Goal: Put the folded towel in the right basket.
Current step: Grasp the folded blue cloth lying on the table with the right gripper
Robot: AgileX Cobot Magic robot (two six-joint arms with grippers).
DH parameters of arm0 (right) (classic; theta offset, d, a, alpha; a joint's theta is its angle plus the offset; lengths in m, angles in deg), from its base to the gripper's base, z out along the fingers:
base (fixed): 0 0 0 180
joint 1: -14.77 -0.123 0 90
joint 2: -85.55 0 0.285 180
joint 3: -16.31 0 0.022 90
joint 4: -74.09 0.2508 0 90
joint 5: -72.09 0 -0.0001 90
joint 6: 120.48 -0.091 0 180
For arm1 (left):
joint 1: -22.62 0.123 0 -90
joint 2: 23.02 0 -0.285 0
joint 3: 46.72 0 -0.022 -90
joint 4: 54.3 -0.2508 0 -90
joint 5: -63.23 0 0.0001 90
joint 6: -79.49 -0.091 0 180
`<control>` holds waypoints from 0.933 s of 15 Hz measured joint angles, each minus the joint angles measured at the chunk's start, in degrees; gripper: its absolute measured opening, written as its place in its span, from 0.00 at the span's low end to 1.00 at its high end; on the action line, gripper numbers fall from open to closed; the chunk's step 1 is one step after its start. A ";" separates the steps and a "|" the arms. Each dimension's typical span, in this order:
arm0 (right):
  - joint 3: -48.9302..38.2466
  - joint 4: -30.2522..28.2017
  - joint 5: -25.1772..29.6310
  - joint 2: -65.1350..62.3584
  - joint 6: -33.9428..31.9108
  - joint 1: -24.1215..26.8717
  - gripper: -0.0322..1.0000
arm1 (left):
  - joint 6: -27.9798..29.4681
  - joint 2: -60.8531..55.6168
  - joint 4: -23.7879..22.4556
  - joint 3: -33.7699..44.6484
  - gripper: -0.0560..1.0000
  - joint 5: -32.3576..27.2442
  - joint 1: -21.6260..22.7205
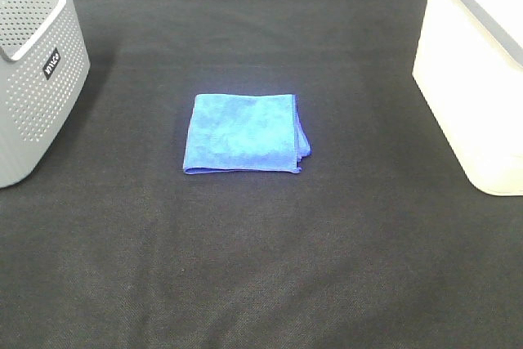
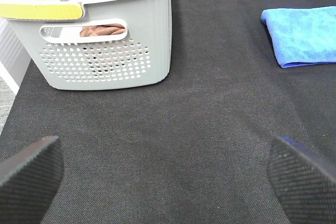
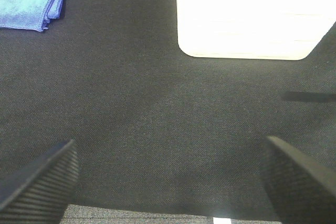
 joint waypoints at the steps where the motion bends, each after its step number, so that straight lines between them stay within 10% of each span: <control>1: 0.00 0.00 0.00 0.00 0.00 0.00 0.91 | 0.00 0.00 0.00 0.00 0.99 0.00 0.00; 10: 0.29 0.00 0.34 0.11 0.11 0.00 0.91 | 0.00 0.00 0.00 0.00 0.99 0.00 0.00; 14: 11.63 2.75 6.36 19.82 -0.34 0.00 0.90 | 0.00 0.00 -0.06 0.00 0.99 0.00 0.00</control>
